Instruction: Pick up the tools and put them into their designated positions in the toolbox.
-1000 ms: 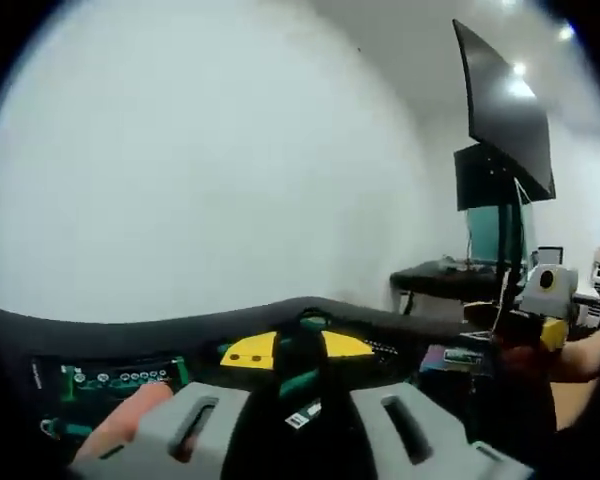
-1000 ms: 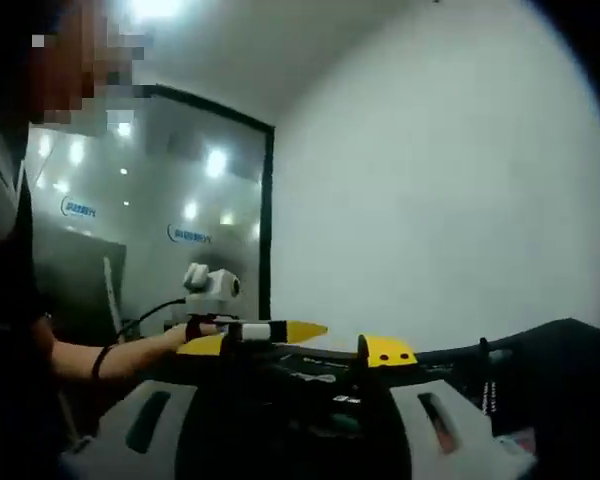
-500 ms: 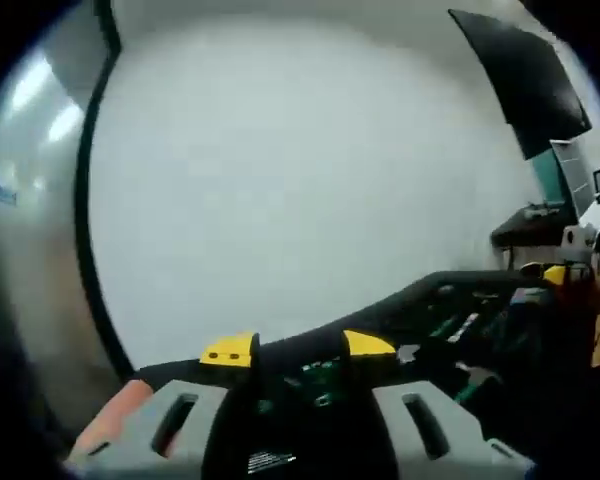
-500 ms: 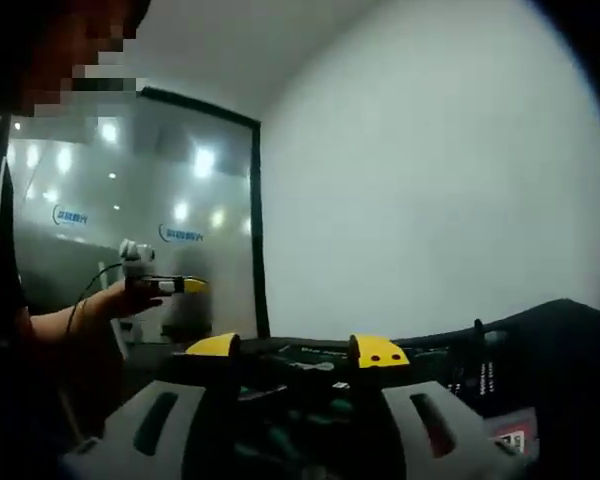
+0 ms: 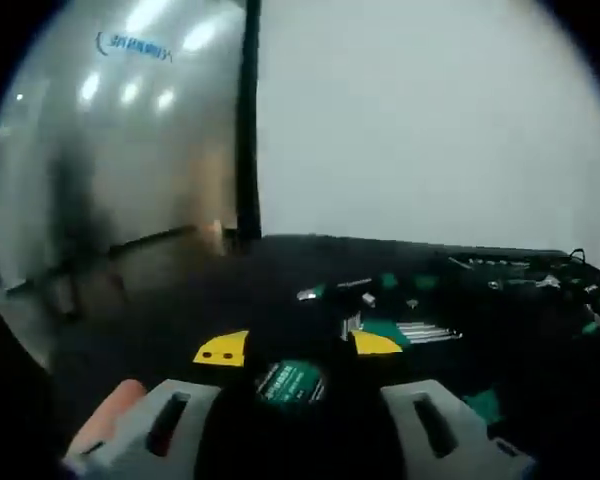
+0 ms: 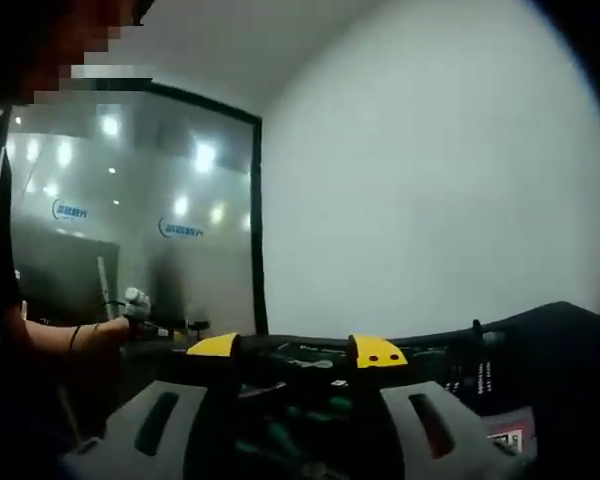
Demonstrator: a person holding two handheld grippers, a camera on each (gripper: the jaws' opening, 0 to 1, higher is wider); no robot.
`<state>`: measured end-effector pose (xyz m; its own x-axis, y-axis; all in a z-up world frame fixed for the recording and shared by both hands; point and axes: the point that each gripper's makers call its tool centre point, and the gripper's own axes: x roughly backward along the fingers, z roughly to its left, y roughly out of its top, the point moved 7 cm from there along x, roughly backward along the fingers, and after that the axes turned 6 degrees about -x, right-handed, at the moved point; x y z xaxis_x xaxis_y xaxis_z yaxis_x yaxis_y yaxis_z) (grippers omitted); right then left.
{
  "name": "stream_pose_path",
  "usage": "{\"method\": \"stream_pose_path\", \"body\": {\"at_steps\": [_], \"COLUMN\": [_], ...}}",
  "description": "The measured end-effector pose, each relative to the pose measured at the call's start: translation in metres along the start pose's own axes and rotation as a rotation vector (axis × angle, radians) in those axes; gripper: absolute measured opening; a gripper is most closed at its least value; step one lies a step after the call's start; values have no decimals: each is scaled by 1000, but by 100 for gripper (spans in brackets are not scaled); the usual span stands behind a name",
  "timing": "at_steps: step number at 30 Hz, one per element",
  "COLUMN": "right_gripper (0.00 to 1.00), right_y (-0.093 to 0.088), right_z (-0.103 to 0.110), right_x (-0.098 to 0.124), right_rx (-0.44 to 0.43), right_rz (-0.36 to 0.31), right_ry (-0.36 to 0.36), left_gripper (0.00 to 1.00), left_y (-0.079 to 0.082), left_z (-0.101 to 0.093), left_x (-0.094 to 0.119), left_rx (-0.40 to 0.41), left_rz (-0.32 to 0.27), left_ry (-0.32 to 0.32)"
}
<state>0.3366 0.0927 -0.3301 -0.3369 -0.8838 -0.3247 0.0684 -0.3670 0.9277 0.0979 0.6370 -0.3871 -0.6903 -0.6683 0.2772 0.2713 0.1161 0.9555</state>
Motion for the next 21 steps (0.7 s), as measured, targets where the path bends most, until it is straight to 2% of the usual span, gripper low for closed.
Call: {"method": "stream_pose_path", "body": {"at_steps": [4,7,9,10,13,15,18,20,21], "right_gripper": [40,40,40,40,40,40,40,40,40], "right_y": [-1,-1,-1,-1,-2,-2,-2,-2,-2], "right_z": [-1,2,2,2,2,3,3,3,4], "right_x": [0,0,1,1,0,0,0,-1,0], "right_rx": [3,3,3,4,1,2,1,0,-1], "right_rz": [12,12,13,14,16,16,20,20,20], "right_ry": [4,6,4,2,6,9,11,13,14], "left_gripper": [46,47,45,41,39,33,33,33,33], "left_y": [-9,-18,-23,-27,-23,-20,-7,-5,-2], "left_z": [-5,-3,-4,-6,-10,-9,-17,-17,-21], "left_x": [-6,-5,-7,-7,-7,-7,1,-2,-1], "left_rx": [9,-5,-1,-6,-27,-25,22,31,42], "left_rz": [16,49,76,93,53,38,-48,-50,-70], "left_ry": [-15,7,10,8,2,8,-21,-29,-44]}}
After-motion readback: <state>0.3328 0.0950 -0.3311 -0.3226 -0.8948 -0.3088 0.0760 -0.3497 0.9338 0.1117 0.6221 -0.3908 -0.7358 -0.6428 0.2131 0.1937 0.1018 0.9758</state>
